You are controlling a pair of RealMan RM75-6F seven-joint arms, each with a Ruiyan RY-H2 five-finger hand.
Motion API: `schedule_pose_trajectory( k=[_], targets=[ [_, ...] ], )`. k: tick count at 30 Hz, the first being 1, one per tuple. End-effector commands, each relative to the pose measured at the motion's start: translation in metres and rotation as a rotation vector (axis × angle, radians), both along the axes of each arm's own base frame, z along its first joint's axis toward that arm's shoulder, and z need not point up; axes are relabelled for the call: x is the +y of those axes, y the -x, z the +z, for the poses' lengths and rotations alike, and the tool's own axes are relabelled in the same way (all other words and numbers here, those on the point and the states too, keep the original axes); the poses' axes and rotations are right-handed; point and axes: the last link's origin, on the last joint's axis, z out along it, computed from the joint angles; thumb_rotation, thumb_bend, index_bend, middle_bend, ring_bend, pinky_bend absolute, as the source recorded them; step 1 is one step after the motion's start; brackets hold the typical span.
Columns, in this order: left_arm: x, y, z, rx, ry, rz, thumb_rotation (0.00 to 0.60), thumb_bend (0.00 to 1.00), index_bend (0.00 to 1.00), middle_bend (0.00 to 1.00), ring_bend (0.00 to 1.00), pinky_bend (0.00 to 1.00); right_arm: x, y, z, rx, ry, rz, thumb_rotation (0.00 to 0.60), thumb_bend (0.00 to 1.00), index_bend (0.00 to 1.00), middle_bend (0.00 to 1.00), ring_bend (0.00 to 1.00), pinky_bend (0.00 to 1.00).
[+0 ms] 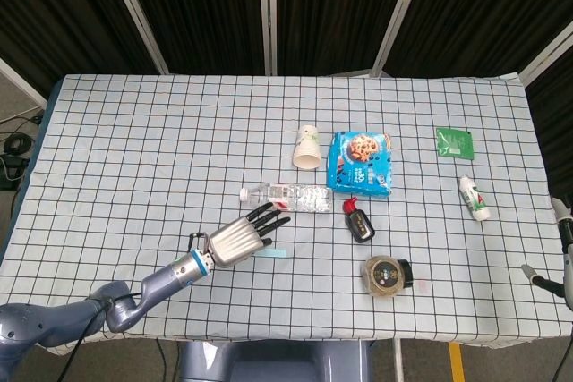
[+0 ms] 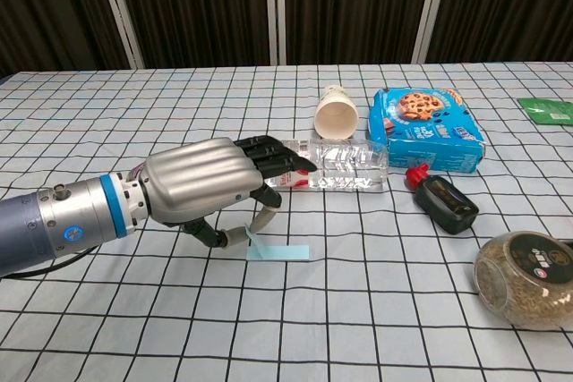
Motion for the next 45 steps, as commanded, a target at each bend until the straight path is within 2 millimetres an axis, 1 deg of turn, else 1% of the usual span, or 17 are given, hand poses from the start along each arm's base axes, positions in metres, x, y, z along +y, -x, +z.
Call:
schedule_pose_trajectory(
  k=[1, 6, 11, 13, 16, 21, 24, 25, 28, 29, 31, 32, 33, 35, 40, 44, 45],
  targets=[
    [-0.001, 0.0, 0.0, 0.001, 0.0, -0.004, 0.6, 0.46, 0.59, 0.0, 0.0, 0.0, 0.0, 0.0, 0.0, 0.0, 0.0, 0.001, 0.6, 0.0, 0.05, 0.0, 0.0, 0.0],
    [-0.003, 0.001, -0.001, 0.008, 0.005, -0.01, 0.6, 0.49, 0.61, 0.0, 0.0, 0.0, 0.0, 0.0, 0.001, -0.002, 0.001, 0.003, 0.6, 0.0, 0.05, 0.0, 0.0, 0.0],
    [-0.004, 0.0, -0.001, -0.001, 0.011, -0.001, 0.6, 0.56, 0.77, 0.0, 0.0, 0.0, 0.001, -0.001, 0.0, -0.003, 0.0, 0.006, 0.6, 0.0, 0.05, 0.0, 0.0, 0.0],
    [-0.004, -0.001, -0.001, -0.012, 0.01, 0.006, 0.6, 0.58, 0.81, 0.0, 0.0, 0.0, 0.001, -0.001, 0.0, -0.003, 0.001, 0.008, 0.6, 0.0, 0.05, 0.0, 0.0, 0.0],
    [-0.001, -0.008, 0.004, -0.062, 0.008, 0.042, 0.6, 0.58, 0.88, 0.0, 0.0, 0.0, 0.001, -0.001, 0.0, -0.004, -0.003, 0.007, 0.6, 0.0, 0.05, 0.0, 0.0, 0.0],
    [0.008, -0.025, 0.02, -0.162, 0.006, 0.108, 0.6, 0.58, 0.89, 0.0, 0.0, 0.0, -0.002, 0.001, -0.006, -0.014, -0.026, -0.001, 0.6, 0.0, 0.05, 0.0, 0.0, 0.0],
    [0.017, -0.039, 0.034, -0.216, -0.006, 0.131, 0.6, 0.58, 0.89, 0.0, 0.0, 0.0, -0.009, -0.001, -0.015, -0.04, -0.066, 0.014, 0.6, 0.0, 0.06, 0.0, 0.0, 0.0],
    [0.017, -0.041, 0.036, -0.217, -0.008, 0.131, 0.6, 0.58, 0.89, 0.0, 0.0, 0.0, -0.011, -0.002, -0.016, -0.046, -0.073, 0.018, 0.6, 0.0, 0.06, 0.0, 0.0, 0.0],
    [0.027, -0.064, 0.054, -0.237, -0.055, 0.108, 0.6, 0.58, 0.89, 0.0, 0.0, 0.0, -0.031, -0.014, -0.031, -0.131, -0.139, 0.085, 0.6, 0.0, 0.11, 0.0, 0.0, 0.0],
    [0.031, -0.075, 0.062, -0.254, -0.067, 0.111, 0.6, 0.58, 0.89, 0.0, 0.0, 0.0, -0.041, -0.021, -0.038, -0.181, -0.176, 0.112, 0.6, 0.0, 0.13, 0.0, 0.0, 0.0],
    [0.035, -0.088, 0.069, -0.268, -0.066, 0.13, 0.6, 0.58, 0.89, 0.0, 0.0, 0.0, -0.053, -0.03, -0.045, -0.245, -0.226, 0.13, 0.6, 0.0, 0.17, 0.0, 0.0, 0.0],
    [0.038, -0.099, 0.076, -0.287, -0.071, 0.138, 0.6, 0.58, 0.89, 0.0, 0.0, 0.0, -0.063, -0.04, -0.052, -0.302, -0.27, 0.143, 0.6, 0.0, 0.18, 0.0, 0.0, 0.0],
    [0.04, -0.106, 0.08, -0.293, -0.077, 0.14, 0.6, 0.58, 0.89, 0.0, 0.0, 0.0, -0.07, -0.046, -0.055, -0.334, -0.298, 0.147, 0.6, 0.0, 0.2, 0.0, 0.0, 0.0],
    [0.041, -0.113, 0.083, -0.298, -0.082, 0.146, 0.6, 0.58, 0.89, 0.0, 0.0, 0.0, -0.077, -0.053, -0.058, -0.362, -0.322, 0.149, 0.6, 0.0, 0.23, 0.0, 0.0, 0.0],
    [0.047, -0.14, 0.094, -0.332, -0.091, 0.179, 0.6, 0.58, 0.89, 0.0, 0.0, 0.0, -0.104, -0.087, -0.074, -0.463, -0.415, 0.171, 0.6, 0.0, 0.27, 0.0, 0.0, 0.0],
    [0.051, -0.156, 0.1, -0.35, -0.101, 0.193, 0.6, 0.58, 0.89, 0.0, 0.0, 0.0, -0.12, -0.108, -0.086, -0.521, -0.466, 0.168, 0.6, 0.0, 0.28, 0.0, 0.0, 0.0],
    [0.051, -0.163, 0.101, -0.364, -0.093, 0.204, 0.6, 0.58, 0.89, 0.0, 0.0, 0.0, -0.125, -0.117, -0.092, -0.546, -0.49, 0.168, 0.6, 0.0, 0.29, 0.0, 0.0, 0.0]
  ],
)
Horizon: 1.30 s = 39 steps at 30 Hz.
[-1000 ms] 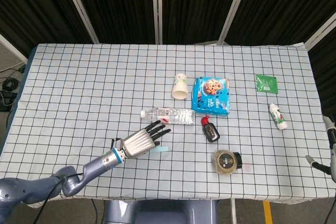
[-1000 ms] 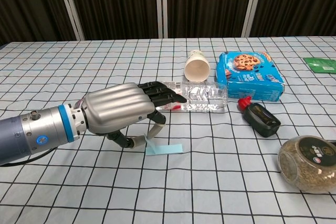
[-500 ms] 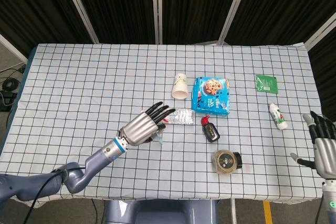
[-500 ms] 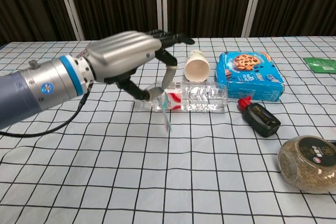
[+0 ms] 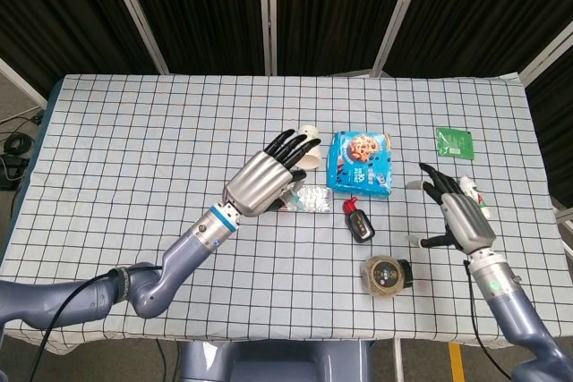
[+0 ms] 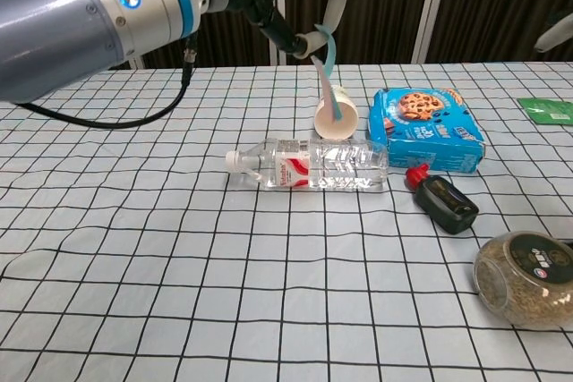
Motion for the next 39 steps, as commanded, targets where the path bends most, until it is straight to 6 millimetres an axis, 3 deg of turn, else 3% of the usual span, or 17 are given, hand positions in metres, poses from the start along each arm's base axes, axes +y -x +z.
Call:
schedule_pose_trajectory(
  k=[1, 14, 25, 39],
  targets=[
    [0.001, -0.023, 0.006, -0.043, 0.02, 0.011, 0.6, 0.58, 0.89, 0.0, 0.0, 0.0, -0.018, -0.028, -0.017, -0.082, -0.07, -0.001, 0.6, 0.0, 0.29, 0.0, 0.0, 0.0],
    [0.016, -0.056, 0.01, -0.067, -0.018, 0.056, 0.6, 0.58, 0.89, 0.0, 0.0, 0.0, -0.05, -0.093, -0.077, -0.302, -0.083, -0.116, 0.6, 0.03, 0.37, 0.0, 0.0, 0.0],
    [0.019, -0.061, 0.003, -0.061, -0.023, 0.075, 0.6, 0.58, 0.89, 0.0, 0.0, 0.0, -0.059, -0.113, -0.084, -0.33, -0.048, -0.154, 0.6, 0.08, 0.43, 0.0, 0.0, 0.0],
    [0.018, -0.063, 0.004, -0.061, -0.038, 0.076, 0.6, 0.58, 0.89, 0.0, 0.0, 0.0, -0.06, -0.114, -0.082, -0.33, -0.004, -0.154, 0.6, 0.13, 0.48, 0.01, 0.0, 0.0]
  ],
)
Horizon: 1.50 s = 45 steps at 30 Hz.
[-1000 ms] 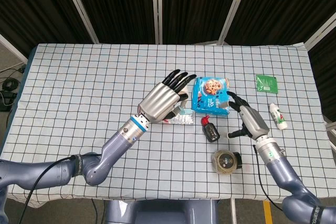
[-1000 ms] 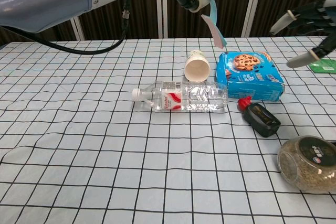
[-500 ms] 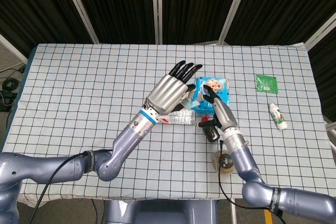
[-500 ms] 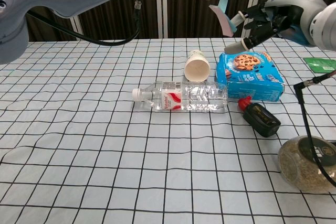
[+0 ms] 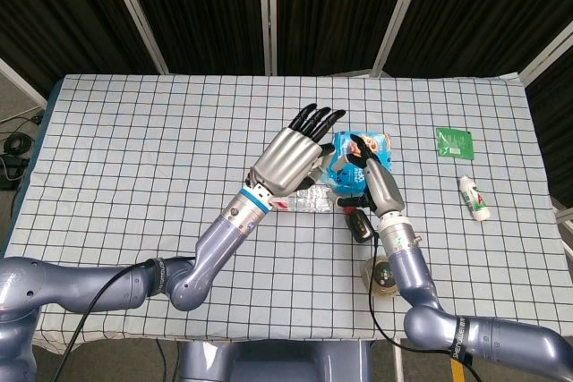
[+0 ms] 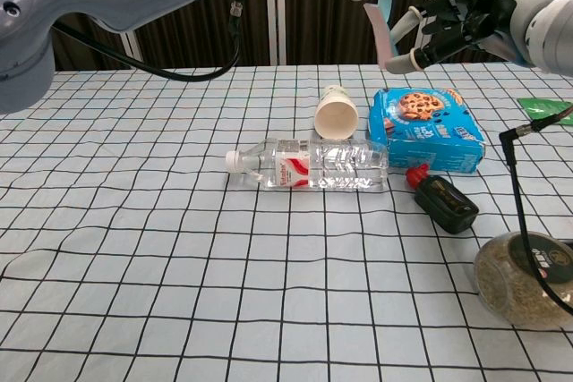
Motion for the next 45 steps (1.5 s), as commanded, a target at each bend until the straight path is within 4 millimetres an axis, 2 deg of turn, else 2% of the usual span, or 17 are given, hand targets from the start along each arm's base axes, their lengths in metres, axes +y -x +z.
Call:
schedule_pose_trajectory(
  k=[1, 11, 25, 45],
  targets=[
    [-0.0004, -0.0007, -0.0007, -0.001, 0.001, 0.0, 0.6, 0.58, 0.89, 0.0, 0.0, 0.0, 0.0007, -0.001, 0.0002, 0.003, 0.001, 0.007, 0.6, 0.13, 0.48, 0.01, 0.0, 0.0],
    [-0.0018, -0.0016, -0.0019, 0.006, -0.006, -0.006, 0.6, 0.58, 0.89, 0.0, 0.0, 0.0, -0.0005, 0.0001, 0.0014, 0.021, 0.022, 0.009, 0.6, 0.15, 0.49, 0.01, 0.0, 0.0],
    [-0.0022, -0.0027, -0.0023, 0.0, -0.01, -0.003, 0.6, 0.58, 0.89, 0.0, 0.0, 0.0, -0.0004, -0.0007, 0.0012, 0.028, 0.026, 0.009, 0.6, 0.21, 0.56, 0.01, 0.0, 0.0],
    [-0.0023, -0.0082, -0.007, -0.021, -0.057, 0.011, 0.6, 0.61, 0.89, 0.0, 0.0, 0.0, -0.0007, -0.0021, 0.002, 0.036, 0.04, -0.004, 0.6, 0.21, 0.55, 0.01, 0.0, 0.0]
  ],
)
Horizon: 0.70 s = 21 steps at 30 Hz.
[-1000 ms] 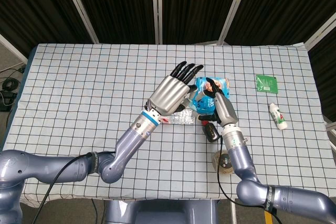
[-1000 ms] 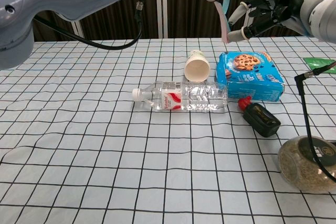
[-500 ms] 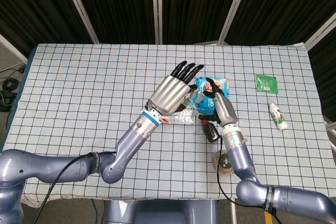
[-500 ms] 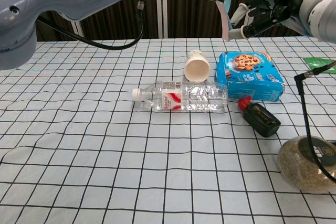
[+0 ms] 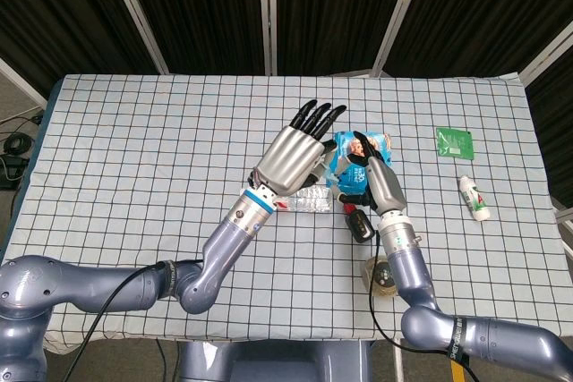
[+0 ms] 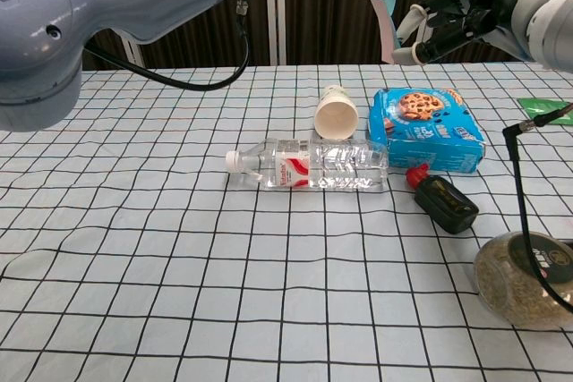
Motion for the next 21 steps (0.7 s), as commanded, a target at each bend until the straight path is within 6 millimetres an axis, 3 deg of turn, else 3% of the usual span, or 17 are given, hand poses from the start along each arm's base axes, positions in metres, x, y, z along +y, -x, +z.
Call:
schedule_pose_trajectory(
  k=[1, 21],
  targets=[
    [-0.0008, -0.0009, -0.0013, -0.002, -0.003, 0.001, 0.6, 0.61, 0.89, 0.0, 0.0, 0.0, 0.0, -0.0008, 0.0007, 0.001, 0.005, 0.0, 0.6, 0.21, 0.55, 0.01, 0.0, 0.0],
    [-0.0059, -0.006, -0.0093, -0.015, -0.005, 0.01, 0.6, 0.61, 0.89, 0.0, 0.0, 0.0, -0.0001, 0.001, 0.0018, 0.002, 0.014, -0.018, 0.6, 0.25, 0.57, 0.02, 0.0, 0.0]
  ],
)
